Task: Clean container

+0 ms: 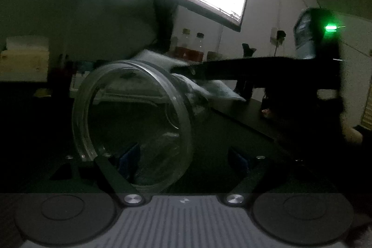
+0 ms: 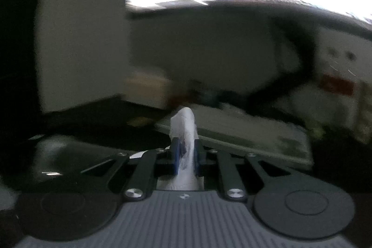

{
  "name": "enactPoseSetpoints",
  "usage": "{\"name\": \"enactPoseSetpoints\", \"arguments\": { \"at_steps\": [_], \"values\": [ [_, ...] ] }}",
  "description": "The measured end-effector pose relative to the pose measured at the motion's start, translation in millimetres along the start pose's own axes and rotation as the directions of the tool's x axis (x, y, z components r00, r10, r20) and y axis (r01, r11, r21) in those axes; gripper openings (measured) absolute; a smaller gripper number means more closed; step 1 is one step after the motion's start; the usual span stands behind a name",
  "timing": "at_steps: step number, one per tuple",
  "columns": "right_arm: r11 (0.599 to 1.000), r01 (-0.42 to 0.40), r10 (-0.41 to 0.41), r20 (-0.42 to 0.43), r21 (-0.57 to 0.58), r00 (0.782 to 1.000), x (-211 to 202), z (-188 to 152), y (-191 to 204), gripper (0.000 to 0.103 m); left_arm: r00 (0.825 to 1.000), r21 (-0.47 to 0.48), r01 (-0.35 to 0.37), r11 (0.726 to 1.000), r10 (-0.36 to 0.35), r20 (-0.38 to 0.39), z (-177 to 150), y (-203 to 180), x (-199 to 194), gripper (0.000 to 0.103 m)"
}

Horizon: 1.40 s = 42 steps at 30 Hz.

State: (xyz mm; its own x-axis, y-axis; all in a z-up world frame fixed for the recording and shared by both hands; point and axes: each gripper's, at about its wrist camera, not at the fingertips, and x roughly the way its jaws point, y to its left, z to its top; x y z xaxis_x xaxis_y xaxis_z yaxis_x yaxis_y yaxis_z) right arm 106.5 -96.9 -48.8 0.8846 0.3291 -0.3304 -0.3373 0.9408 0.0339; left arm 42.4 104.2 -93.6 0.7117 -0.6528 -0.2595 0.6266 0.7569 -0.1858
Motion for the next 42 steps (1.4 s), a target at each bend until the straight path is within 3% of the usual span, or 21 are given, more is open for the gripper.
{"name": "enactPoseSetpoints", "arguments": {
  "at_steps": [2, 4, 10, 13, 17, 19, 23, 27, 30, 33, 35, 38, 42],
  "values": [
    [1.0, -0.026, 0.026, 0.023, -0.004, 0.999, -6, 0, 6, 0.01, 1.0, -0.002, -0.01, 1.0, 0.01, 0.001, 1, 1, 2, 0.082],
    [0.994, -0.102, 0.104, 0.043, -0.046, 0.994, -14, 2, 18, 0.01, 1.0, -0.003, -0.006, 1.0, 0.006, 0.002, 1, 2, 2, 0.084],
    [0.972, -0.23, 0.232, 0.042, -0.057, 0.972, -27, 5, 40, 0.01, 1.0, 0.005, -0.015, 1.0, 0.015, 0.002, 0, 1, 2, 0.086],
    [0.977, -0.192, 0.196, 0.037, -0.089, 0.98, -26, 6, 36, 0.01, 1.0, -0.004, -0.024, 1.0, 0.024, 0.004, 0, 4, 0, 0.086],
    [0.998, -0.058, 0.058, 0.011, -0.018, 0.998, -8, 7, 13, 0.01, 0.998, -0.011, -0.06, 0.998, 0.06, 0.001, 2, 6, -2, 0.088],
    [0.996, -0.089, 0.089, 0.01, -0.018, 0.996, -9, 7, 17, 0.011, 0.997, -0.012, -0.08, 0.997, 0.08, 0.001, 2, 6, -2, 0.093],
    [0.982, -0.159, 0.162, 0.022, -0.104, 0.987, -10, 8, 38, 0.013, 0.996, -0.012, -0.095, 0.995, 0.095, 0.002, 4, 10, -1, 0.094],
    [0.972, -0.212, 0.214, 0.015, -0.098, 0.977, -10, 10, 48, 0.013, 0.995, -0.021, -0.099, 0.995, 0.099, 0.005, 6, 11, 0, 0.094],
    [0.984, -0.15, 0.151, 0.01, -0.096, 0.988, -3, 11, 38, 0.012, 0.994, -0.019, -0.105, 0.994, 0.105, 0.004, 6, 10, -1, 0.094],
    [0.998, -0.022, 0.022, 0.002, -0.064, 1.0, 7, 11, 22, 0.013, 0.994, -0.03, -0.105, 0.994, 0.106, 0.002, 7, 11, -3, 0.094],
    [0.999, -0.01, 0.01, 0.006, -0.031, 1.0, 7, 10, 20, 0.012, 0.995, -0.036, -0.102, 0.994, 0.102, 0.002, 7, 11, -3, 0.096],
    [0.992, -0.087, 0.091, 0.045, -0.09, 0.995, -5, 5, 44, 0.012, 0.994, -0.024, -0.105, 0.994, 0.105, -0.002, 7, 9, -1, 0.1],
    [0.96, -0.253, 0.26, 0.045, -0.123, 0.965, -16, 1, 61, 0.011, 0.989, -0.011, -0.145, 0.989, 0.145, -0.014, 7, 1, 0, 0.1]
  ]
}}
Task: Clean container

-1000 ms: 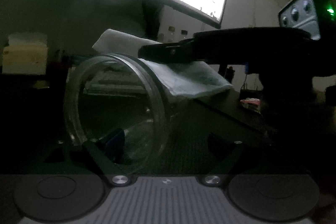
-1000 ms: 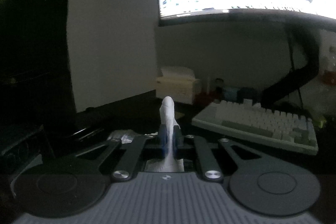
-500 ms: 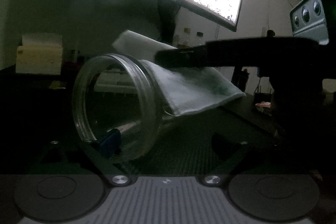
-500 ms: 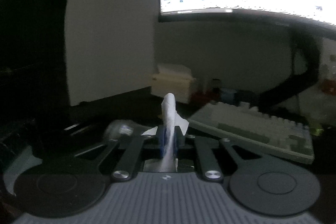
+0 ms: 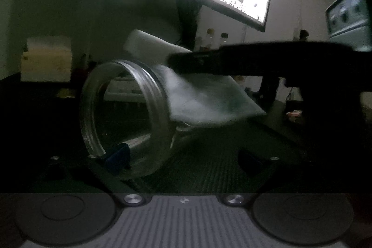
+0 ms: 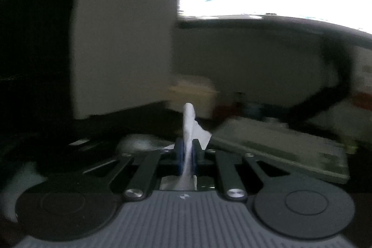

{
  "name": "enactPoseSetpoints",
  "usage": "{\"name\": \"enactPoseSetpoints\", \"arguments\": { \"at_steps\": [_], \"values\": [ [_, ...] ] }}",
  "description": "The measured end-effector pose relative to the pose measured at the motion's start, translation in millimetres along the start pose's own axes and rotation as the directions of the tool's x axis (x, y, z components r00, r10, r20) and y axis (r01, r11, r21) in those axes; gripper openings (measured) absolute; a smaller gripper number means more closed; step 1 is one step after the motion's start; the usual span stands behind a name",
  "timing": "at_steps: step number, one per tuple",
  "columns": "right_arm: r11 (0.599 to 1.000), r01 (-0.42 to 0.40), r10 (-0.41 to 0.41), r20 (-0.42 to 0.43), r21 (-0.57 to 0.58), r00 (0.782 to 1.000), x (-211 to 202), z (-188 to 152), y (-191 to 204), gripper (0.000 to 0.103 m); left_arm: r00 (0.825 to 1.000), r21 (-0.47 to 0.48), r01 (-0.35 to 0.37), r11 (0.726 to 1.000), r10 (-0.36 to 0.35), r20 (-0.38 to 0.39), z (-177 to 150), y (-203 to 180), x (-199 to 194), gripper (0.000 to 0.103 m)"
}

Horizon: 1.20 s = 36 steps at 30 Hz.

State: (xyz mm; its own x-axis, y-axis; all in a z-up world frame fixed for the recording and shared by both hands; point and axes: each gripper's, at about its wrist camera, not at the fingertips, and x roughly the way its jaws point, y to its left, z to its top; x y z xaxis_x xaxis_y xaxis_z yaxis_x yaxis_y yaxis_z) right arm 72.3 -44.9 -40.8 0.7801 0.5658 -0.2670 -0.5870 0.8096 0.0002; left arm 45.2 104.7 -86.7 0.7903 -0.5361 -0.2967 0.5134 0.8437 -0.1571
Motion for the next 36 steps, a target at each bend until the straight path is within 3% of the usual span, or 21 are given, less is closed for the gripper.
{"name": "enactPoseSetpoints", "arguments": {
  "at_steps": [1, 3, 5, 6, 9, 12, 19, 24, 26, 28, 29, 30, 35, 36],
  "values": [
    [1.0, -0.004, 0.004, -0.002, 0.003, 1.0, 0, -1, -3, 0.011, 1.0, 0.004, -0.013, 1.0, 0.013, -0.002, 0, -2, -1, 0.098],
    [0.998, 0.037, -0.037, -0.019, 0.041, 0.999, -1, 0, -17, 0.011, 0.999, 0.03, -0.038, 0.999, 0.038, 0.012, -2, -8, -3, 0.079],
    [0.992, 0.06, -0.057, -0.028, 0.113, 0.998, -5, 0, -35, 0.01, 0.995, 0.075, -0.092, 0.993, 0.089, 0.041, -5, -12, -3, 0.053],
    [0.986, 0.07, -0.066, -0.033, 0.15, 0.997, -8, 0, -45, 0.01, 0.993, 0.087, -0.112, 0.99, 0.108, 0.047, -6, -12, -2, 0.029],
    [0.98, 0.065, -0.061, -0.026, 0.186, 0.998, -17, -2, -57, 0.01, 0.999, 0.065, -0.032, 0.997, 0.029, 0.042, -6, -9, -1, 0.013],
    [0.977, 0.052, -0.046, -0.034, 0.205, 0.998, -25, -5, -63, 0.01, 0.998, 0.087, 0.024, 0.996, -0.029, 0.06, -4, -14, -7, 0.009],
    [0.972, -0.049, 0.06, -0.039, 0.229, 0.997, -37, -5, -52, 0.011, 0.973, -0.005, 0.227, 0.974, -0.227, 0.032, 11, 4, -25, 0.007],
    [0.978, -0.065, 0.076, -0.048, 0.198, 0.996, -22, -1, -41, 0.012, 0.992, 0.048, 0.127, 0.991, -0.127, -0.015, 3, 0, -13, 0.027],
    [0.982, -0.059, 0.07, -0.051, 0.178, 0.996, -16, 0, -40, 0.012, 0.995, 0.059, 0.088, 0.994, -0.085, -0.044, 0, -1, -9, 0.029],
    [0.984, -0.055, 0.065, -0.052, 0.166, 0.997, -10, 1, -40, 0.012, 0.998, 0.077, 0.056, 0.995, -0.054, -0.024, -2, 1, -7, 0.05],
    [0.985, -0.053, 0.062, -0.053, 0.165, 0.997, -7, 1, -41, 0.012, 0.999, 0.086, 0.048, 0.995, -0.046, -0.019, -2, -1, -7, 0.055],
    [0.985, -0.049, 0.058, -0.054, 0.163, 0.997, -5, 2, -40, 0.012, 0.999, 0.099, 0.033, 0.995, -0.031, -0.015, -3, -3, -7, 0.067],
    [0.989, -0.028, 0.036, -0.049, 0.146, 0.998, 5, 3, -38, 0.012, 0.995, 0.216, -0.096, 0.972, 0.094, 0.023, -14, -20, 1, 0.073],
    [0.988, -0.022, 0.03, -0.048, 0.15, 0.998, 7, 3, -38, 0.012, 0.995, 0.198, -0.103, 0.975, 0.101, 0.023, -13, -19, 2, 0.073]
  ]
}}
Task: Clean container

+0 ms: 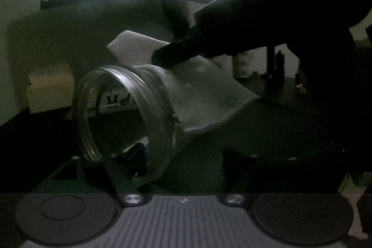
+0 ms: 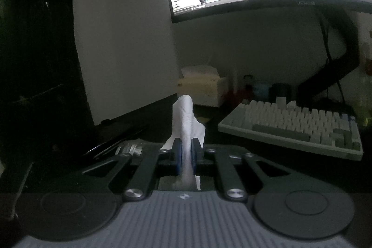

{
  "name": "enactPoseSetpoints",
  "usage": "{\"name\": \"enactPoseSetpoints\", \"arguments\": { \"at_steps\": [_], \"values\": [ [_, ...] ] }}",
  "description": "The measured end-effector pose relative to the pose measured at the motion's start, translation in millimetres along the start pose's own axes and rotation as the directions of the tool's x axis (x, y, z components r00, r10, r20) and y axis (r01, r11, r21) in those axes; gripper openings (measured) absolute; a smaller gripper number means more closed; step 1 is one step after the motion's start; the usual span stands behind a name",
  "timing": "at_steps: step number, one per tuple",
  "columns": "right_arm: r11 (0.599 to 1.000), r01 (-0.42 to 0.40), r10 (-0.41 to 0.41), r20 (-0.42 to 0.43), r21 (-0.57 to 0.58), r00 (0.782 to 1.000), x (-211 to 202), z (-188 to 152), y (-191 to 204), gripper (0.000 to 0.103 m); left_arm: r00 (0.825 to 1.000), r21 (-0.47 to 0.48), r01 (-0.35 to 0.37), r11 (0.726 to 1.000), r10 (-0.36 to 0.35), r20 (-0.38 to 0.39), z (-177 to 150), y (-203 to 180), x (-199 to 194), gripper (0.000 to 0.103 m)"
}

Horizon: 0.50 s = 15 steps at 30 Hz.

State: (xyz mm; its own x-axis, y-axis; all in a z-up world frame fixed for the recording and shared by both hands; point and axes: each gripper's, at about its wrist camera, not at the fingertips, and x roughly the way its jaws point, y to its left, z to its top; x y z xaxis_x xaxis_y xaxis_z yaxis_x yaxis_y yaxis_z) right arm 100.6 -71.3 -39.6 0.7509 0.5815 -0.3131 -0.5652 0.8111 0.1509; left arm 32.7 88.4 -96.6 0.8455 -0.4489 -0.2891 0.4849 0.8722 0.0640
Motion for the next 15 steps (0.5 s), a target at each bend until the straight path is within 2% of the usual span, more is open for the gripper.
{"name": "enactPoseSetpoints", "arguments": {
  "at_steps": [2, 4, 7, 9, 11, 13, 15],
  "values": [
    [1.0, -0.004, 0.004, -0.001, 0.01, 1.0, 1, -1, 4, 0.012, 1.0, -0.014, -0.028, 1.0, 0.028, 0.001, 0, 2, 2, 0.073],
    [0.996, -0.087, 0.087, -0.021, -0.005, 0.996, -1, -4, 14, 0.012, 0.999, -0.019, -0.054, 0.998, 0.054, 0.002, 0, 3, 3, 0.073],
    [0.996, -0.047, 0.046, -0.016, -0.074, 0.999, 2, -7, 16, 0.011, 0.998, -0.055, -0.065, 0.996, 0.065, 0.002, 0, 9, 3, 0.075],
    [0.998, 0.033, -0.033, -0.003, -0.049, 0.999, 8, -4, -3, 0.011, 0.999, -0.113, -0.038, 0.993, 0.038, 0.004, 2, 17, 0, 0.082],
    [0.995, 0.104, -0.104, -0.002, 0.005, 0.995, 15, 1, -25, 0.014, 1.0, -0.16, -0.01, 0.987, 0.011, 0.005, 3, 27, -4, 0.082],
    [0.994, 0.103, -0.103, -0.019, 0.043, 0.995, 21, 7, -34, 0.014, 1.0, -0.163, 0.012, 0.987, -0.011, 0.002, 5, 32, -1, 0.082],
    [0.997, 0.074, -0.074, -0.016, 0.019, 0.997, 23, 9, -25, 0.014, 1.0, -0.16, 0.016, 0.987, -0.016, 0.003, 4, 31, -1, 0.082]
  ]
}}
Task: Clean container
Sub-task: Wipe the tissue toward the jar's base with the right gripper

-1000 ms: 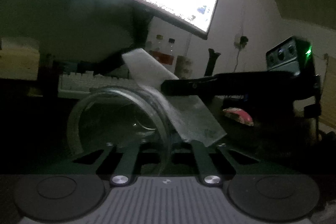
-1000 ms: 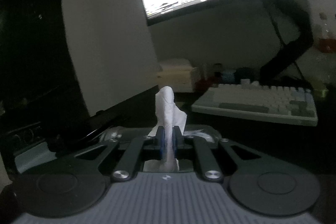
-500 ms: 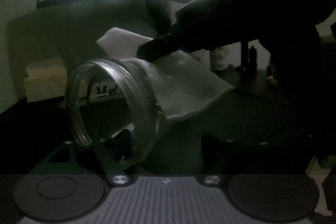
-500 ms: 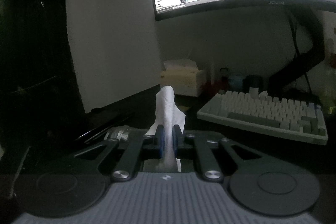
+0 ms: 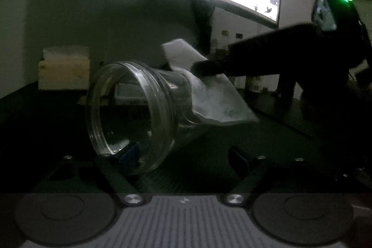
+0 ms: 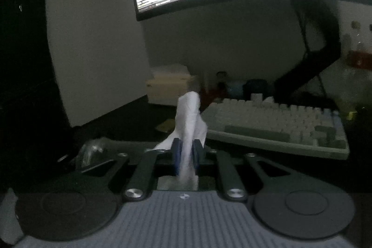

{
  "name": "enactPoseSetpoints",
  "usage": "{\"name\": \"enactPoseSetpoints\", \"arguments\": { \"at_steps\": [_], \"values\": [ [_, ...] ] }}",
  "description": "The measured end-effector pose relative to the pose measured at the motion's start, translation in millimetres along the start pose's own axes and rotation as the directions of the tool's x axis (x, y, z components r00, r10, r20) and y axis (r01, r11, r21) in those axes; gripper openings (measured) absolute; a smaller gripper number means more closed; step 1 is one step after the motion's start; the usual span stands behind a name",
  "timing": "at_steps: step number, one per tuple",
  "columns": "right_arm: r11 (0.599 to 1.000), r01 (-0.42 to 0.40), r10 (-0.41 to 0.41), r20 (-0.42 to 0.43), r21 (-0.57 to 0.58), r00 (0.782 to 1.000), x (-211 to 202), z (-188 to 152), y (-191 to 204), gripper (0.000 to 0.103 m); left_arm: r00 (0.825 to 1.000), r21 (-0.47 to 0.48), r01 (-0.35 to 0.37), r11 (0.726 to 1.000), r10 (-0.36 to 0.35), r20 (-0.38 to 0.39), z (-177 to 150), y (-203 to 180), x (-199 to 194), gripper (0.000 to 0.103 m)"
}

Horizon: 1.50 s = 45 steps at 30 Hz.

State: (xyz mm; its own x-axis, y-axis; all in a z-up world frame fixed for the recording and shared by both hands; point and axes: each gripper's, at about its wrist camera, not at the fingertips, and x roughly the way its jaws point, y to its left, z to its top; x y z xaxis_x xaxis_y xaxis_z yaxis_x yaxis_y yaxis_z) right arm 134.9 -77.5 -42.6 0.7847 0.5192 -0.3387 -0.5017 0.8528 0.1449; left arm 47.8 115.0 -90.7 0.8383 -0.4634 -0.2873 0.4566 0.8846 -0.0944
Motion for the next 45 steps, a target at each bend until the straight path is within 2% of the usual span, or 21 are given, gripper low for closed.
{"name": "enactPoseSetpoints", "arguments": {
  "at_steps": [4, 7, 8, 11, 12, 13, 16, 18, 20, 23, 25, 29, 32, 35, 36, 38, 40, 42, 45],
  "values": [
    [0.989, -0.09, 0.093, 0.021, -0.119, 0.995, -6, -6, 31, 0.014, 1.0, 0.022, -0.009, 1.0, 0.009, -0.003, -1, -2, 4, 0.082],
    [0.989, -0.106, 0.108, 0.014, -0.106, 0.994, -3, -4, 27, 0.014, 1.0, 0.016, -0.001, 1.0, 0.001, -0.002, -1, -1, 2, 0.082],
    [0.992, -0.093, 0.094, 0.01, -0.088, 0.996, -1, -3, 21, 0.014, 1.0, 0.013, 0.002, 1.0, -0.002, -0.002, -1, 0, 2, 0.082],
    [0.999, 0.039, -0.039, -0.002, -0.033, 0.999, 6, 3, -1, 0.015, 1.0, 0.006, 0.007, 1.0, -0.006, -0.002, 0, 0, 2, 0.082],
    [0.998, 0.058, -0.058, -0.009, -0.01, 0.998, 7, 4, -6, 0.015, 1.0, 0.001, 0.009, 1.0, -0.009, -0.003, 0, 0, 1, 0.082],
    [0.999, 0.051, -0.051, -0.012, 0.003, 0.999, 7, 4, -7, 0.015, 1.0, -0.016, 0.013, 1.0, -0.013, -0.005, 1, -1, 1, 0.082],
    [0.995, 0.008, -0.008, 0.003, -0.097, 1.0, 1, 0, 15, 0.015, 0.998, -0.101, 0.048, 0.994, -0.053, -0.043, 12, -6, -3, 0.082],
    [0.989, -0.019, 0.019, 0.0, -0.144, 1.0, -1, -2, 26, 0.014, 0.996, -0.112, 0.065, 0.992, -0.072, -0.061, 15, -13, -4, 0.082],
    [0.99, -0.03, 0.03, -0.003, -0.139, 1.0, 0, -3, 27, 0.015, 0.996, -0.069, 0.046, 0.997, -0.051, -0.07, 12, -22, -2, 0.082],
    [0.995, -0.084, 0.084, -0.007, -0.05, 0.996, 6, -2, 13, 0.015, 0.997, 0.05, -0.044, 0.998, 0.047, -0.057, 4, -31, 4, 0.083],
    [0.994, -0.103, 0.103, 0.002, -0.024, 0.995, 5, -3, 8, 0.014, 0.996, 0.109, -0.069, 0.992, 0.074, -0.044, -1, -34, 6, 0.091],
    [0.995, -0.095, 0.096, 0.027, -0.039, 0.995, -1, -5, 13, 0.015, 0.997, 0.152, -0.071, 0.986, 0.074, -0.016, -7, -35, 8, 0.097],
    [0.981, -0.177, 0.181, 0.04, -0.079, 0.983, -11, -8, 27, 0.015, 0.998, 0.148, -0.06, 0.987, 0.064, -0.02, -7, -33, 9, 0.097],
    [0.977, -0.13, 0.14, 0.051, -0.167, 0.989, -10, -8, 30, 0.014, 0.998, 0.126, -0.061, 0.99, 0.065, -0.026, -6, -31, 10, 0.098],
    [0.982, -0.097, 0.107, 0.052, -0.16, 0.993, -6, -7, 24, 0.014, 0.997, 0.117, -0.065, 0.991, 0.069, -0.026, -5, -29, 10, 0.098],
    [0.999, -0.016, 0.017, 0.031, -0.048, 0.999, 5, 0, -4, 0.014, 0.997, 0.099, -0.076, 0.992, 0.079, -0.026, -4, -27, 9, 0.098],
    [0.999, 0.021, -0.022, 0.015, 0.029, 1.0, 13, 3, -23, 0.014, 0.997, 0.076, -0.066, 0.995, 0.068, -0.027, -3, -23, 7, 0.098],
    [0.999, 0.022, -0.023, 0.02, 0.025, 1.0, 14, 2, -22, 0.012, 0.998, 0.059, -0.051, 0.997, 0.052, -0.031, -1, -21, 4, 0.098],
    [0.996, -0.073, 0.076, 0.04, -0.056, 0.996, 0, -3, 4, 0.012, 0.999, 0.055, -0.043, 0.998, 0.045, -0.029, 0, -19, 4, 0.099]
  ]
}}
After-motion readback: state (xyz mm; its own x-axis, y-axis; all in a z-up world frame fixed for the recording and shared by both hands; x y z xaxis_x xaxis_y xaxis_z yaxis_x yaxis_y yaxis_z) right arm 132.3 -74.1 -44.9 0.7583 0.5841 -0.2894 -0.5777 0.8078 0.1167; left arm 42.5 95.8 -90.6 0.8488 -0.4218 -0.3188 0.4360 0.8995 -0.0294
